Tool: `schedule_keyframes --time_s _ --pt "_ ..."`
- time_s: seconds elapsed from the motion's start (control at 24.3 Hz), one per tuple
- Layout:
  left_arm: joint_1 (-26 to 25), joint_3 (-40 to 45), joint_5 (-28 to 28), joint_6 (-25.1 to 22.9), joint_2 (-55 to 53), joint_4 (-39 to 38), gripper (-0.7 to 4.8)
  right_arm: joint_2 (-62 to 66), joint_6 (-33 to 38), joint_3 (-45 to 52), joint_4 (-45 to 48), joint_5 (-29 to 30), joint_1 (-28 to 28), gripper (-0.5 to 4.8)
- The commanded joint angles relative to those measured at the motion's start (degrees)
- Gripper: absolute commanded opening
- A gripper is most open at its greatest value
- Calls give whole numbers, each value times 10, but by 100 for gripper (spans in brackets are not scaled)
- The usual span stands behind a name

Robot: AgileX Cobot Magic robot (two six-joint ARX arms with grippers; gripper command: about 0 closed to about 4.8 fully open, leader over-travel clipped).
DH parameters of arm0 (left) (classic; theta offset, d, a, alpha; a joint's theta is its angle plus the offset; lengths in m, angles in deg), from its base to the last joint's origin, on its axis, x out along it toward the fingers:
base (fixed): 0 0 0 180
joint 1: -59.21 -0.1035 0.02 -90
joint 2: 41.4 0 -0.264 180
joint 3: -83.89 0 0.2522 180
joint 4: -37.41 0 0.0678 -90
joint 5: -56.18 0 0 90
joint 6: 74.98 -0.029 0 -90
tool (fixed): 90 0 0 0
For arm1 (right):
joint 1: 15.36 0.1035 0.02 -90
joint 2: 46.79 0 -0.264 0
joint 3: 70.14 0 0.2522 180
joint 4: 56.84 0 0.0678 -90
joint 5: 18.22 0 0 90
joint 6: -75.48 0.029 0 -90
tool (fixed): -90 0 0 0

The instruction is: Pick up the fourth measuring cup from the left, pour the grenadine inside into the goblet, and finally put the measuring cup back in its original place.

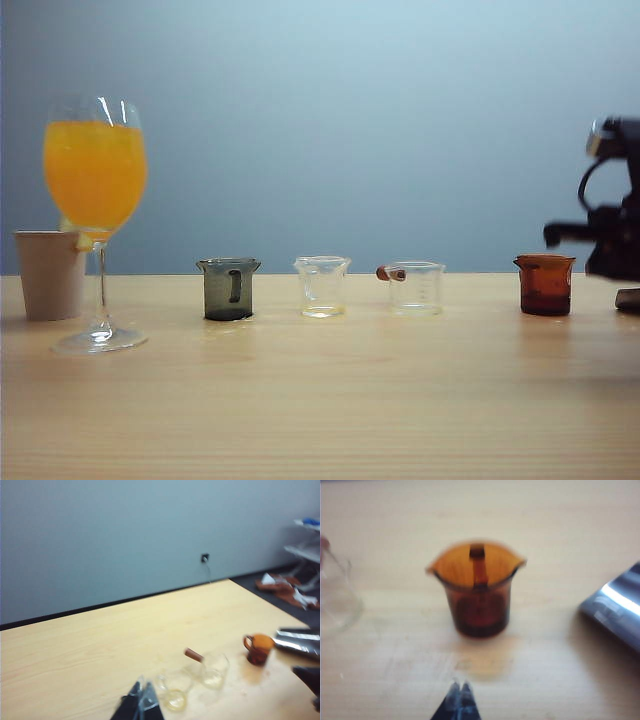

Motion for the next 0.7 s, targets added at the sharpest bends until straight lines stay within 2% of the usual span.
schedule_keyframes --time_s 0.04,0.25,0.37,0.62,0.66,0.7 --pt "35 -3 2 -40 -23 7 -5 42 0 -9 70 -2 1 -8" --pt "80 -3 13 -53 -61 6 -5 96 -28 -48 95 -5 1 -8" --pt "85 -3 13 -53 -83 6 -5 134 -30 -86 94 -12 0 -8" --pt "85 -2 15 -53 -88 4 -5 143 -30 -89 92 -30 0 -5" --pt "85 -2 15 -53 -88 3 -5 143 -30 -90 92 -30 0 25" --pt "85 -2 15 -53 -88 2 -5 143 -30 -90 92 -30 0 79"
